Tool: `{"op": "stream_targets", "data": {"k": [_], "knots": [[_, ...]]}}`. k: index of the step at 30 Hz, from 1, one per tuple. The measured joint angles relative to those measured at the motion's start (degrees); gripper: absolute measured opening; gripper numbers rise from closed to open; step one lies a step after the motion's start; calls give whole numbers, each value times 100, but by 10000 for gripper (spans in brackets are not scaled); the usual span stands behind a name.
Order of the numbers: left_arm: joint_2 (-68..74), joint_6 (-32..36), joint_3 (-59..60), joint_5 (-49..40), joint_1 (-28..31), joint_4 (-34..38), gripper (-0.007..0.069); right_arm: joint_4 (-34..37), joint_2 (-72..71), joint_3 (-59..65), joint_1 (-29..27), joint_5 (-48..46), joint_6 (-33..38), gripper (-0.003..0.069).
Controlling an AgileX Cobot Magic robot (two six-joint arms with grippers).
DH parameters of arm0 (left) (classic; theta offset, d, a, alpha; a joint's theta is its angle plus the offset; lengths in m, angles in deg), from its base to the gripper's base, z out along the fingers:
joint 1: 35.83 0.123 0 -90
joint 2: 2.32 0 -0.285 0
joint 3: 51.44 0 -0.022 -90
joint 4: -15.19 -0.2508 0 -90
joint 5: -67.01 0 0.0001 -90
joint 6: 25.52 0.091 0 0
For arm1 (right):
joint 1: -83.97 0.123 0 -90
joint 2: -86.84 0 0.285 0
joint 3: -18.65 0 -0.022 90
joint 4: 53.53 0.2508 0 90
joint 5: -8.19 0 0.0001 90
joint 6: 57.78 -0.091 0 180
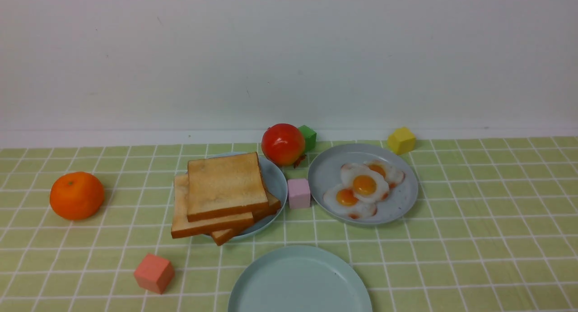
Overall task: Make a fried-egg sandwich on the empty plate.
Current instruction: Use the left arm to grab a slice of bread
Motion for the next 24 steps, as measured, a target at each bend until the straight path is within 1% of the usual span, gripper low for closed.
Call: {"op": "stream_targets", "data": {"k": [19, 22, 24], "knots": [[0, 0, 0, 0, 0, 0, 239, 0, 0, 2, 0, 49, 0, 238], [0, 21, 0, 0, 0, -95, 239, 0, 0, 37, 0, 248, 0, 238], [0, 40, 0, 0, 0, -312, 239, 0, 0, 65, 0, 629, 0, 238]]}}
